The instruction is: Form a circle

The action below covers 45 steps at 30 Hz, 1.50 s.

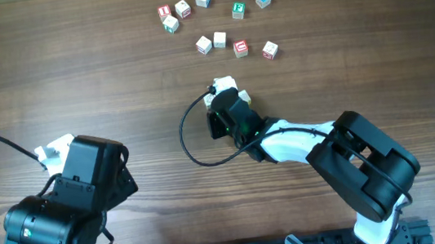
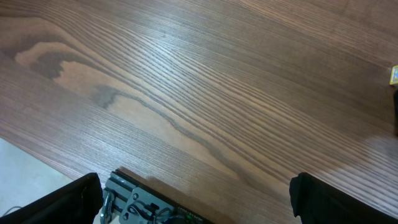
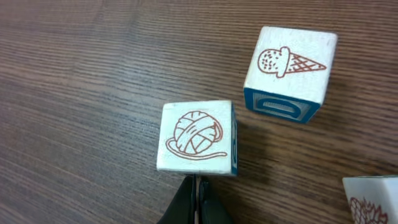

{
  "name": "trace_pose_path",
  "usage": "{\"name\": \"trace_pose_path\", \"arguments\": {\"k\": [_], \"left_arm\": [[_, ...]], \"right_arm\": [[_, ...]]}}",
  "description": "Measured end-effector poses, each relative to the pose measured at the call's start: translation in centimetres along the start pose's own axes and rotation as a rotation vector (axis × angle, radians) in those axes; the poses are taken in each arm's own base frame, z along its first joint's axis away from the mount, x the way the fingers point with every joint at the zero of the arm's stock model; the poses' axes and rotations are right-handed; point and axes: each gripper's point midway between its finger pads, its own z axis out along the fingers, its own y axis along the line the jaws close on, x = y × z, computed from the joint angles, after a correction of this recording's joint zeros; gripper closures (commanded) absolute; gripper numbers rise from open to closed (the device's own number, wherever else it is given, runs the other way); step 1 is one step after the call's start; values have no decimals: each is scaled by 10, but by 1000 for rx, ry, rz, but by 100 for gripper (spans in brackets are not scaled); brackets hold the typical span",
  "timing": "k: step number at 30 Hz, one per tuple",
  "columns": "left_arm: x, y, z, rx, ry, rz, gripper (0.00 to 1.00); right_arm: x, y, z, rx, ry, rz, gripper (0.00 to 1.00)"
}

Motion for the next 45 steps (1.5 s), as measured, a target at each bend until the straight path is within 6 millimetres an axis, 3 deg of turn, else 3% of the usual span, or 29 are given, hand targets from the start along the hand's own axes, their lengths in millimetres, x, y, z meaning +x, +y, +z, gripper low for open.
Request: {"name": "trace_pose_path", "arguments": {"k": [11, 18, 23, 31, 40, 45], "left_arm": [[0, 0, 0, 0, 0, 0, 0], [0, 0, 0, 0, 0, 0, 0], [0, 0, 0, 0, 0, 0, 0], [0, 0, 0, 0, 0, 0, 0], [0, 0, 0, 0, 0, 0, 0], [0, 0, 0, 0, 0, 0, 0]], "right_arm": [[3, 13, 0, -71, 24, 0, 95], [3, 50, -6, -180, -12, -113, 95], [4, 64, -8, -153, -52, -181, 95], [-26, 62, -10, -53, -157, -187, 95], [-27, 51, -9, 9, -167, -185, 95], [-12, 39, 3, 55, -134, -196, 95]]}}
